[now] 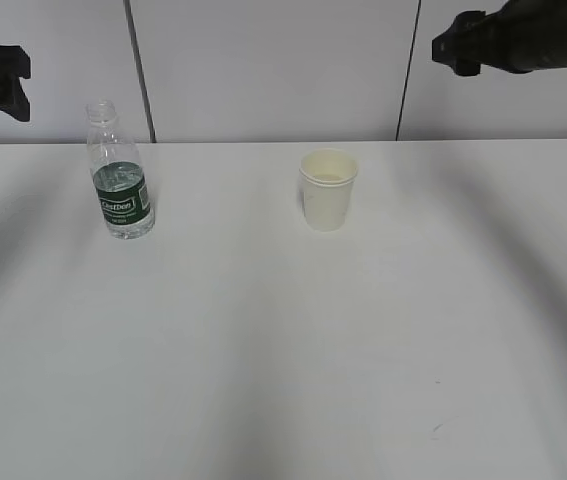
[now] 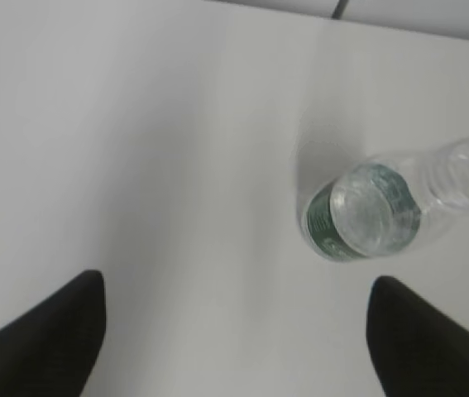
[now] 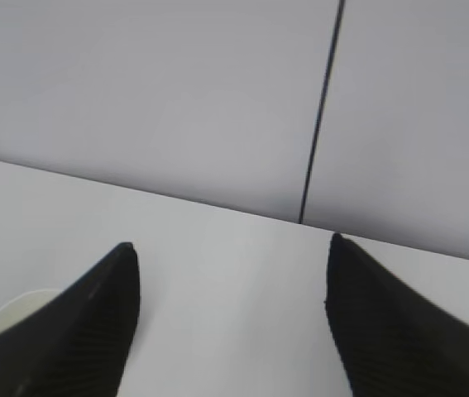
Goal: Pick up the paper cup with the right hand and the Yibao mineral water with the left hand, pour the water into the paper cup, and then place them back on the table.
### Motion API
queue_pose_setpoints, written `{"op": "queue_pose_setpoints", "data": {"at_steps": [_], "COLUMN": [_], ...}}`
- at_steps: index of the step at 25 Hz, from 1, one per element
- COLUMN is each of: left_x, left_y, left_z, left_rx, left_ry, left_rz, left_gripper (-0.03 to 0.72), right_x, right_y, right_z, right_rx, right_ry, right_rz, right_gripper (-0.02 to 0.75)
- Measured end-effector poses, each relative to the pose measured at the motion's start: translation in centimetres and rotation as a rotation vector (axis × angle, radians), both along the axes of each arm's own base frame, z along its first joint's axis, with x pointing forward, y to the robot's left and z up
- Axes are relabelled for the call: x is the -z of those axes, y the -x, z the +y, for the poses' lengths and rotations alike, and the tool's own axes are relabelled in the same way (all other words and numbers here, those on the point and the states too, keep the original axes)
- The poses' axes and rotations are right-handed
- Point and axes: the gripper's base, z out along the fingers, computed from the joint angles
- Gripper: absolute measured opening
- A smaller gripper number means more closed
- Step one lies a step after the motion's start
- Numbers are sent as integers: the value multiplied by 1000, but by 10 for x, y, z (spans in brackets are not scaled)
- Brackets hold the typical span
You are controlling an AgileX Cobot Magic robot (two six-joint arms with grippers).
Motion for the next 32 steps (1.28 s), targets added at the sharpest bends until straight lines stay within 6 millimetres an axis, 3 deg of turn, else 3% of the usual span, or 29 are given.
{"op": "queue_pose_setpoints", "data": {"at_steps": [6,11,19,24,32], "left_x": [-8,-2,5,-2,-13], "left_y": [7,16,38,44,104], "left_z": [-5,-6,-4,-5,0], "left_rx": [40,49,94,129,142], "left_ry": [35,43,-5,3,6], "left_rz": [111,234,488,478,450], "left_gripper": [568,559,540,519,515], "right_x": [-1,3,1,-6,-20], "right_y": [-2,1,22,41,84], "right_z": [-6,-6,-7,-8,-10], "right_rx": [49,45,43,44,45], "right_ry": [49,64,67,66,64], "right_rz": [-24,-13,0,-7,-35], "right_gripper": [551,551,551,551,551]}}
